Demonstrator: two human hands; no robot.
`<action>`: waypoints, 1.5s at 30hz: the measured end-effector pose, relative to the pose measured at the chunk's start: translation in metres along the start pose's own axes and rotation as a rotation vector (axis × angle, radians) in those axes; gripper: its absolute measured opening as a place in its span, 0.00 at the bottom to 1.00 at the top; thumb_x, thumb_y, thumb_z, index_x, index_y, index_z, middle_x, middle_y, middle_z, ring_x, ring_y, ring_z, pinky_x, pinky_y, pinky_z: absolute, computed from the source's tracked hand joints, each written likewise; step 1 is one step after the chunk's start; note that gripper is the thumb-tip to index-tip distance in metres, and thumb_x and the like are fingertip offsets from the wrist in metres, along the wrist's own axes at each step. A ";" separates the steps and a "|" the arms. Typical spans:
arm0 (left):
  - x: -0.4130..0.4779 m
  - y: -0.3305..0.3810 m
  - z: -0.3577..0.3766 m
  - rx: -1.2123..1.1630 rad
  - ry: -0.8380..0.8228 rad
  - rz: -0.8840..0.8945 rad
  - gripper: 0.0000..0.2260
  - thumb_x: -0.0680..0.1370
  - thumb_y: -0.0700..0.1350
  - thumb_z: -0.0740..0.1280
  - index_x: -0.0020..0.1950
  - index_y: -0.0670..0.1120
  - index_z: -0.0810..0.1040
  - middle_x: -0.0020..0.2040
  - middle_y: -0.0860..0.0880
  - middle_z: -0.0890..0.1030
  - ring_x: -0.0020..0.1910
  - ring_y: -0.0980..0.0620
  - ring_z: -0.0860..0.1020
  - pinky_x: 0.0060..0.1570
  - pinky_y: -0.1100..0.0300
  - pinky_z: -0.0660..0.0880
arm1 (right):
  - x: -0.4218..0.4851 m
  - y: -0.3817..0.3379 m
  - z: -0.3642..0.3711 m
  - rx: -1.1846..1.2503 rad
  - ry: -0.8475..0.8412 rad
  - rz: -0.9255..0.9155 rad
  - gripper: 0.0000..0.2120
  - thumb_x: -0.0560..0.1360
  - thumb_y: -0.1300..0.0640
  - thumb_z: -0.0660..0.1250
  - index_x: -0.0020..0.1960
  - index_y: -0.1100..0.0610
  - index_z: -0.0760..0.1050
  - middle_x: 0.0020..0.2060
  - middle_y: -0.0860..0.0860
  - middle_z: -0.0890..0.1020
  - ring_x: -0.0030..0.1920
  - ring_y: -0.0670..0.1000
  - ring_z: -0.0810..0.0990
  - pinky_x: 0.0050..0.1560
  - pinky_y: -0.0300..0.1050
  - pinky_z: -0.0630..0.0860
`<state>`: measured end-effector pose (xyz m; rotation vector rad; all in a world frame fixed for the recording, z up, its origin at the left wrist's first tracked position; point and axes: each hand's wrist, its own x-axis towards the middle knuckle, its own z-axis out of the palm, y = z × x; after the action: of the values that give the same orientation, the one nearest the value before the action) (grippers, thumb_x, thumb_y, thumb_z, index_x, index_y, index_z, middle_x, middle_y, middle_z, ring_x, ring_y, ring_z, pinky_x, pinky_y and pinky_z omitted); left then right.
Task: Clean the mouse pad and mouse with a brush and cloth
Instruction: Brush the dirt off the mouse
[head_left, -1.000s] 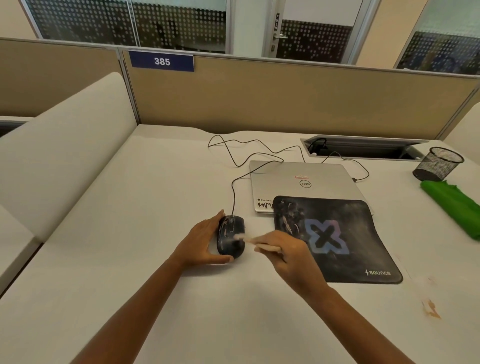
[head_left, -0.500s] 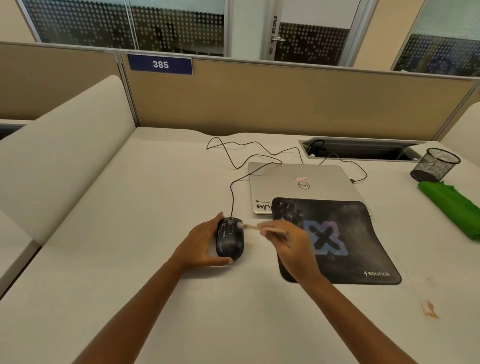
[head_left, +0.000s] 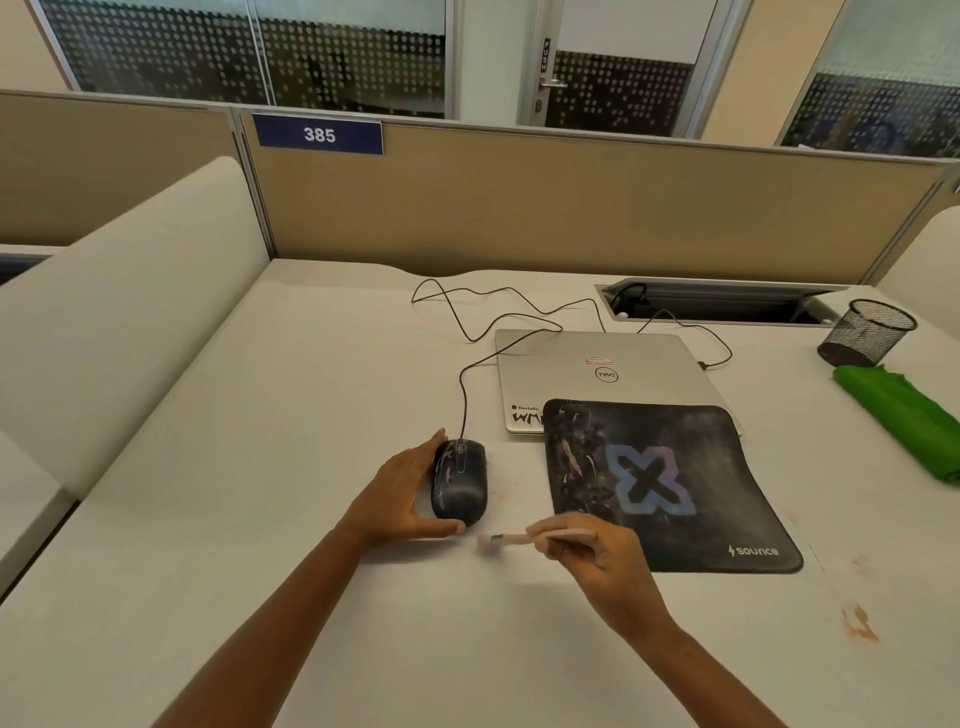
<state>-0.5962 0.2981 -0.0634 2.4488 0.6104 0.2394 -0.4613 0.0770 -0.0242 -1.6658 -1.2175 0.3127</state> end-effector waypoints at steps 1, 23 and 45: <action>0.000 0.000 0.000 -0.001 -0.004 -0.002 0.54 0.58 0.73 0.62 0.77 0.49 0.48 0.76 0.52 0.59 0.74 0.51 0.60 0.71 0.60 0.54 | 0.000 0.000 -0.001 -0.008 0.018 -0.024 0.11 0.71 0.67 0.68 0.46 0.52 0.79 0.42 0.41 0.82 0.45 0.36 0.81 0.46 0.28 0.76; 0.001 0.000 0.000 0.001 -0.011 -0.020 0.61 0.53 0.81 0.57 0.77 0.48 0.47 0.76 0.51 0.59 0.73 0.51 0.61 0.71 0.59 0.55 | 0.026 0.018 -0.002 -0.120 -0.049 -0.039 0.07 0.73 0.64 0.67 0.49 0.62 0.81 0.45 0.50 0.82 0.44 0.42 0.79 0.50 0.27 0.75; -0.001 0.003 -0.001 0.007 0.002 -0.012 0.58 0.55 0.77 0.62 0.77 0.48 0.48 0.75 0.51 0.61 0.73 0.51 0.62 0.70 0.62 0.56 | 0.014 -0.005 -0.010 -0.280 -0.258 -0.287 0.09 0.73 0.57 0.67 0.51 0.58 0.81 0.44 0.52 0.85 0.44 0.44 0.81 0.49 0.21 0.71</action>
<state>-0.5962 0.2963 -0.0608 2.4510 0.6279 0.2346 -0.4507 0.0828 -0.0112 -1.6906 -1.7383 0.1871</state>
